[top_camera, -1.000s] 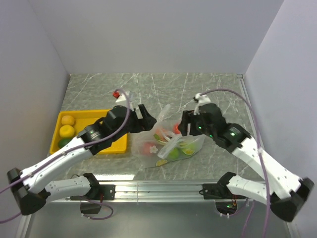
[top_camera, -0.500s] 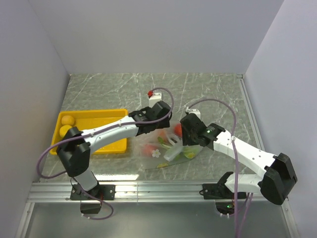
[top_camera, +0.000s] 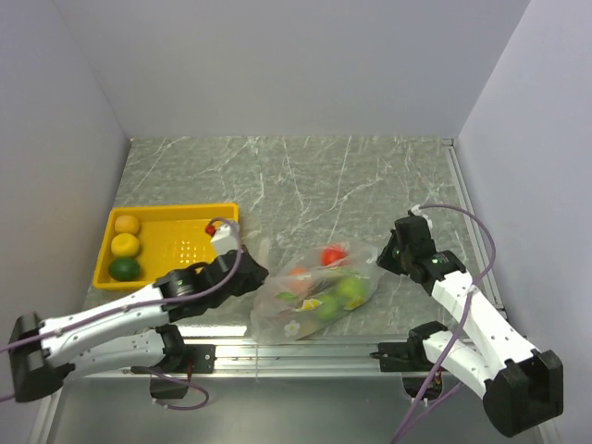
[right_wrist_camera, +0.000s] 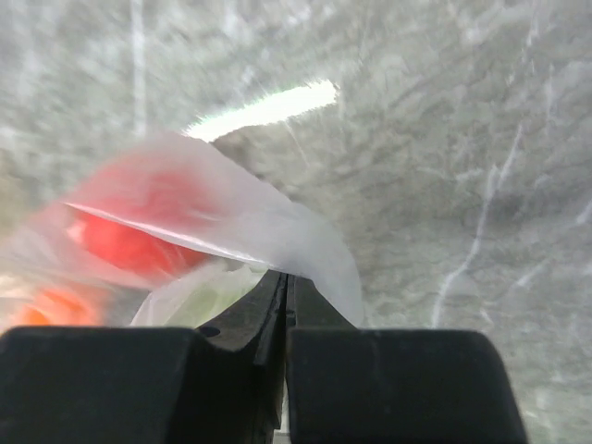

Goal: Untie the knot of the plastic bag and take out the fruit

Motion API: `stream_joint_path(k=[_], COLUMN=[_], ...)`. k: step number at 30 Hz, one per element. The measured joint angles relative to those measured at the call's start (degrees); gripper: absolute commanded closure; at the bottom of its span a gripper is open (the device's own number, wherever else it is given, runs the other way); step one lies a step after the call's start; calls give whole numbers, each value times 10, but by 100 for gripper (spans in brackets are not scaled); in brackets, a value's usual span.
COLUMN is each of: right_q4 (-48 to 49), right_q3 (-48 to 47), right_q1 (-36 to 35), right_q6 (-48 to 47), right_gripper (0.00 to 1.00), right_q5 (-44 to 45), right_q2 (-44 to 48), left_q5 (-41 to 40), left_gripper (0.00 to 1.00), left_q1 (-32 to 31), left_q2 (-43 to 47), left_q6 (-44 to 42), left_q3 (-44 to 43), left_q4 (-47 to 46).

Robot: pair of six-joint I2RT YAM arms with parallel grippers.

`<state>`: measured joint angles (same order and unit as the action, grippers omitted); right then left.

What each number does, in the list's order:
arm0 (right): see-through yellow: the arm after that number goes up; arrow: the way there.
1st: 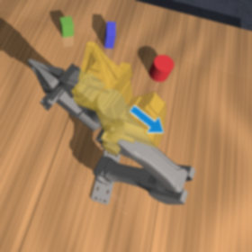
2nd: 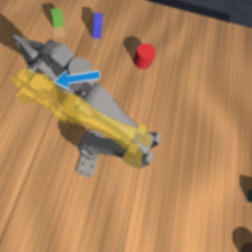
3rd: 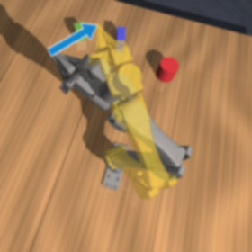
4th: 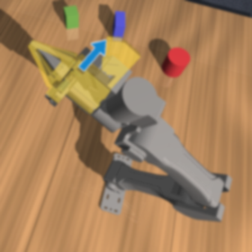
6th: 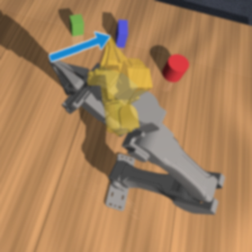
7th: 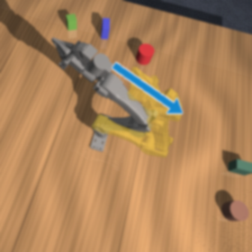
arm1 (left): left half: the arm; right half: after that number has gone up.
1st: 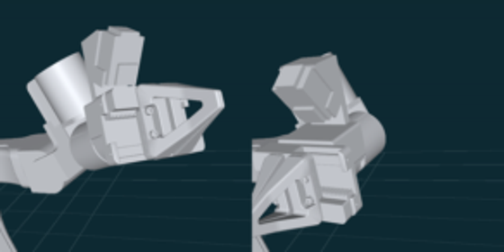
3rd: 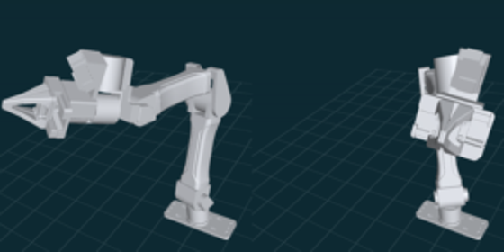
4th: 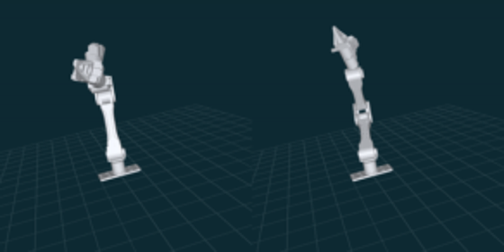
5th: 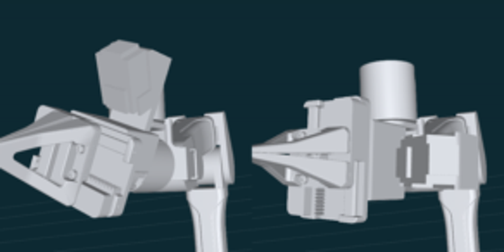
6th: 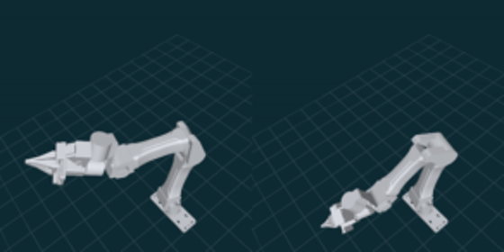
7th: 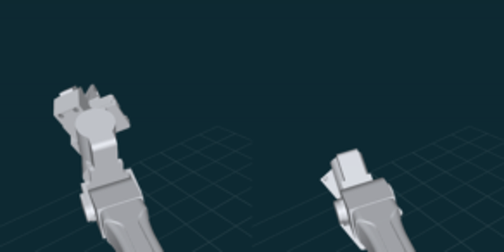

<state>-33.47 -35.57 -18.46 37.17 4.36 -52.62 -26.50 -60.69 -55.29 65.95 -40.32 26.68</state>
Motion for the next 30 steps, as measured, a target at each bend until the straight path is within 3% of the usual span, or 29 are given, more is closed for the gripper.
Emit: stream_joint_path(k=[4, 6, 8, 11, 15, 18, 20, 23, 26, 27, 28, 30], right_q4=[11, 13, 13, 9, 7, 9, 11, 20, 21, 16, 1, -27], right_q3=[0, 0, -2, -26, -90, -145, -164, -146, -67, -44, -19, 0], right_q1=[11, 11, 16, 32, 68, 76, 76, 76, 73, 72, 68, 57], right_q6=[9, 8, 6, -4, -19, -31, -36, -33, -23, -21, -21, -23], right_gripper=[100, 100, 100, 100, 100, 100, 100, 100, 100, 96, 79, 61], right_q5=[-28, -28, -23, -9, 8, 19, 19, -1, -31, -40, -52, -64], right_q2=[15, 20, 30, 37, 38, 47, 63, 92, 128, 133, 137, 136], left_q5=[18, 26, 55, 96, 134, 145, 153, 171, 185, 189, 193, 191], left_gripper=[99, 99, 99, 99, 99, 99, 98, 96, 94, 92, 91, 83], left_q1=[3, 23, 84, 175, 238, 248, 249, 243, 228, 223, 216, 196], left_q2=[83, 73, 21, -91, -250, -299, -285, -222, -144, -131, -124, -122], left_q6=[28, 17, -10, -63, -147, -202, -226, -233, -221, -214, -207, -195], left_q3=[54, 52, 25, -65, -271, -393, -414, -360, -217, -175, -132, -63], left_q4=[-9, -23, -38, -70, -88, -101, -118, -137, -167, -165, -162, -151])
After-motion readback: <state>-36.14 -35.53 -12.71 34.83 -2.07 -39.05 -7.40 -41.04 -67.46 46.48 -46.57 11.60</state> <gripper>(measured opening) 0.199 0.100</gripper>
